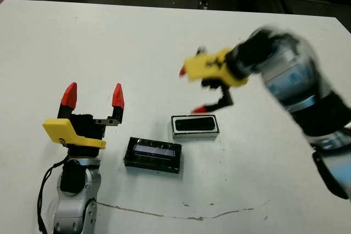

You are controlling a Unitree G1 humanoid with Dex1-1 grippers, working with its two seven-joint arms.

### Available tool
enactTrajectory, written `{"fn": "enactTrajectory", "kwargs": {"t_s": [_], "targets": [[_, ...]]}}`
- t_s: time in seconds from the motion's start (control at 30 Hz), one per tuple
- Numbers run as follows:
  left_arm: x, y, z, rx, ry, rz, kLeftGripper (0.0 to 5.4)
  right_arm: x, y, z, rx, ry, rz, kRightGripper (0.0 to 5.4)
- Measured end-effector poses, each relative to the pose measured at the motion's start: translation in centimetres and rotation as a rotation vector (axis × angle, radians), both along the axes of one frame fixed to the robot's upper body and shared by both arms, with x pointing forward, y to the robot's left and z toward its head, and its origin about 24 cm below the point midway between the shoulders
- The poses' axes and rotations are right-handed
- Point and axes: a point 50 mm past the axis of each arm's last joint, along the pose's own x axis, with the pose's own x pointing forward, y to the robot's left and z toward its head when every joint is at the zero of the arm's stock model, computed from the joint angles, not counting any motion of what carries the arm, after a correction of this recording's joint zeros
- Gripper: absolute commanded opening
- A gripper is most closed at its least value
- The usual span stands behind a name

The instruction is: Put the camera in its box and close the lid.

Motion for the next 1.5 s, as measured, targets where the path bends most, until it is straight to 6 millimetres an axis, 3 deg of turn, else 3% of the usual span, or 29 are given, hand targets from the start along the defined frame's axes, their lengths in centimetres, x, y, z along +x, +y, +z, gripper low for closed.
{"fn": "enactTrajectory", "kwargs": {"t_s": [0.13,0.3,0.4,0.57,0.77,0.93,1.33,1.5], "targets": [[0.0,0.0,-0.1,-0.002,0.004,-0.01,5.4,-0.6,-1.9,0.8,0.169,0.001,-0.071,5.38],[0.1,0.0,-0.2,-0.001,0.008,-0.011,5.4,-1.6,-3.4,-0.1,0.351,-0.011,-0.203,5.22],[0.1,-0.1,-0.2,-0.002,0.007,-0.012,5.4,-2.1,-3.7,-2.1,0.457,-0.051,-0.292,4.88],[0.1,0.0,-0.2,-0.003,0.006,-0.013,5.4,-3.2,-3.3,-7.3,0.603,-0.096,-0.394,4.08],[0.1,0.0,-0.1,-0.002,0.005,-0.014,5.4,-4.4,-2.8,-9.9,0.717,-0.144,-0.419,3.22],[0.1,-0.1,-0.1,-0.003,0.006,-0.015,5.4,-5.4,-2.7,-12.0,0.795,-0.135,-0.475,2.57],[0.1,-0.1,-0.2,-0.003,0.006,-0.022,5.4,-6.5,-2.3,-13.7,0.816,-0.149,-0.523,0.59],[0.1,-0.1,-0.2,-0.006,0.007,-0.024,5.4,-6.8,-2.3,-14.3,0.788,-0.147,-0.54,0.02]]}}
